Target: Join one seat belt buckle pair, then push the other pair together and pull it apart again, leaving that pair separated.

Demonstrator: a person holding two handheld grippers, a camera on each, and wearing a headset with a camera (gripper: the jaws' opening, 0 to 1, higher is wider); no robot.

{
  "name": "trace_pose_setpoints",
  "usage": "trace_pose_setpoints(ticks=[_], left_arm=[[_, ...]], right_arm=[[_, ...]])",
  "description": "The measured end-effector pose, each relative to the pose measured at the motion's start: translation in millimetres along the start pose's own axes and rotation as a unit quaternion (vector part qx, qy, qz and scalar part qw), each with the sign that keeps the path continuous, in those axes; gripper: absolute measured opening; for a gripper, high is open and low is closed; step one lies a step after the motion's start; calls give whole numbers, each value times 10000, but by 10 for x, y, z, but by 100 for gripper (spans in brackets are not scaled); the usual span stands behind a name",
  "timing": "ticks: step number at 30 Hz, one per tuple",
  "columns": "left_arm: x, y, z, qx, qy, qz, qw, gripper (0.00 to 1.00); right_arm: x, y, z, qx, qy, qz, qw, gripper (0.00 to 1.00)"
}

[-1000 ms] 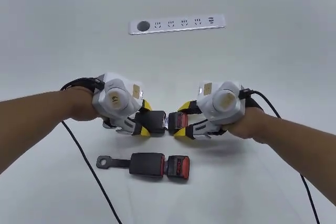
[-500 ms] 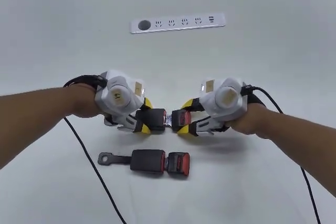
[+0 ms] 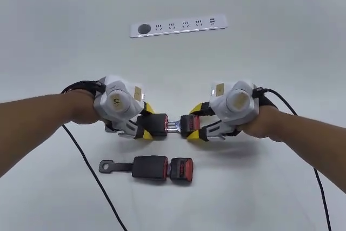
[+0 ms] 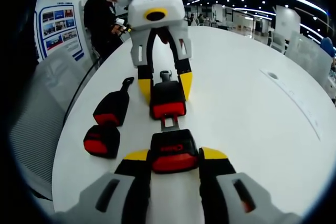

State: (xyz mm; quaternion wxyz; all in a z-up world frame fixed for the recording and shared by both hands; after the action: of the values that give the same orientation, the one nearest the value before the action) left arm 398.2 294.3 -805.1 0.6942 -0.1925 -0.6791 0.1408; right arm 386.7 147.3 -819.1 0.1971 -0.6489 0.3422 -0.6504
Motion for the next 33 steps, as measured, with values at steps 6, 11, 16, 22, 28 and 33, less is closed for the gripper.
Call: trace_pose_setpoints(ticks=[6,11,16,22,28,33], left_arm=[[0,-4,-4,-10,2,-27,10000,35],[-5,4,-12,2,1,-36,10000,35],[-17,17,-27,5,1,-51,10000,35],[-18,19,-28,3,1,-74,10000,35],[-25,28,-36,11,-4,-70,10000,35],[-28,24,-35,16,-4,-69,10000,35]], right_arm=[[85,88,14,-39,31,37,10000,36],[166,165,14,-58,64,38,10000,36],[273,273,11,-102,137,23,9999,36],[390,401,-5,-108,205,-47,9997,36],[491,516,-7,-152,270,-82,9995,36],[569,591,-7,-139,295,-105,9994,37]])
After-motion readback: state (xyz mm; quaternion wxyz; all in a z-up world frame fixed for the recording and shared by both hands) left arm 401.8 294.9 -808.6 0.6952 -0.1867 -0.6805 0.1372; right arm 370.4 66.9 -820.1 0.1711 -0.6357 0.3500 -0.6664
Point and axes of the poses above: the centre of the closed fingertips' face, and the gripper's own axes: x roughly backward along the fingers, z roughly to its right, y roughly out of its underside, the point moved 6 cm from there along x, roughly backward along the fingers, and after that the axes turned 3 degrees about -z, right-handed, at the moved point
